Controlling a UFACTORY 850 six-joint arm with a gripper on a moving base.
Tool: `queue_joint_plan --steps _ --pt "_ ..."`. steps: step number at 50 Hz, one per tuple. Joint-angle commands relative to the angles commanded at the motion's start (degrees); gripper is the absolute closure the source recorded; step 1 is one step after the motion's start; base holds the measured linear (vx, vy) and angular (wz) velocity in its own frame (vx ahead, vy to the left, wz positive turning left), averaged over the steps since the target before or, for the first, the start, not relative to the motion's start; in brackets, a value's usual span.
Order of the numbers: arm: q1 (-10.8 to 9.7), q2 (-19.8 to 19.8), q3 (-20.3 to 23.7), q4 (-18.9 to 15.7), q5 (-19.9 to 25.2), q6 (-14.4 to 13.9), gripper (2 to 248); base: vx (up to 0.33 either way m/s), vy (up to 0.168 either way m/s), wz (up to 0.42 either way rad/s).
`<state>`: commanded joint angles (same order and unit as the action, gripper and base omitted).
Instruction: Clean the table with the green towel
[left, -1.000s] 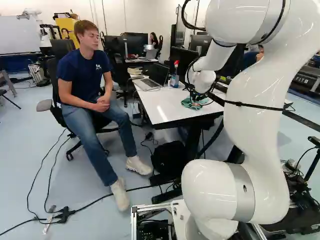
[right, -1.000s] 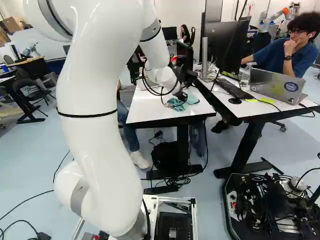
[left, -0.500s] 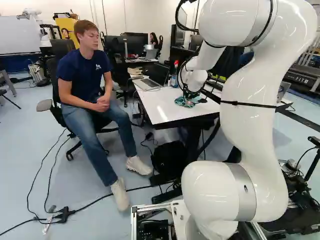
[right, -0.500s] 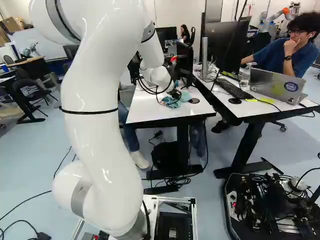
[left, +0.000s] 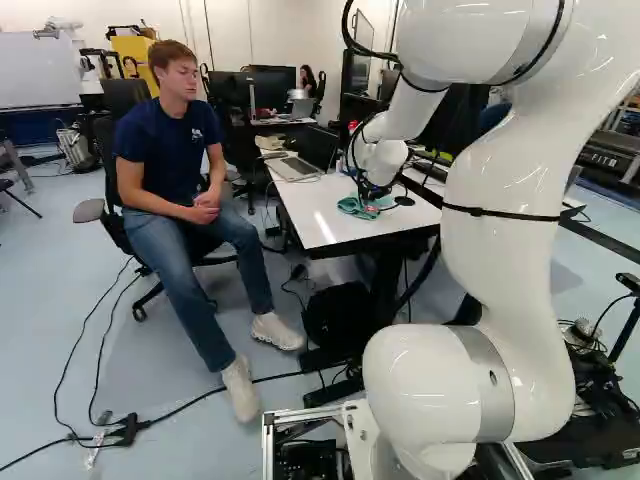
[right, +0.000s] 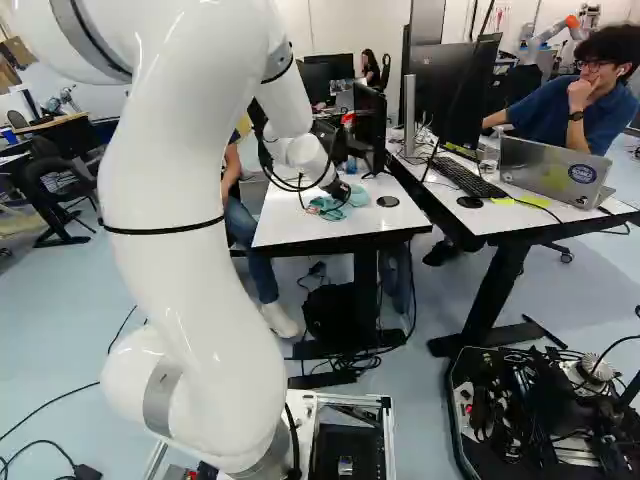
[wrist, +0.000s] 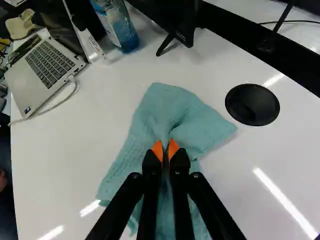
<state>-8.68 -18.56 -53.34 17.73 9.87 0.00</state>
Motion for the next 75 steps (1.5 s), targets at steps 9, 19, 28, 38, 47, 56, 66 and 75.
queue_joint_plan --steps 9,19,28,38,47,56,66,75 --pt "0.0 2.3 2.8 0.0 0.0 0.0 217 0.0 0.0 0.0" --pt "-1.0 4.4 5.3 0.0 0.0 0.0 217 0.0 0.0 0.0" --pt "-2.2 6.1 7.3 0.0 0.0 0.0 217 0.0 0.0 0.0" --pt "-2.9 6.9 8.3 0.0 0.0 0.0 217 0.0 0.0 0.0" --pt "-3.0 8.0 8.6 0.0 0.0 0.0 217 0.0 0.0 0.0" --pt "-2.9 9.8 9.4 0.0 0.0 0.0 217 0.0 0.0 0.0" --pt "-2.6 13.5 11.9 0.0 0.0 0.0 217 0.0 0.0 0.0" --pt "-2.4 17.6 14.9 0.0 0.0 0.0 217 0.0 0.0 0.0"
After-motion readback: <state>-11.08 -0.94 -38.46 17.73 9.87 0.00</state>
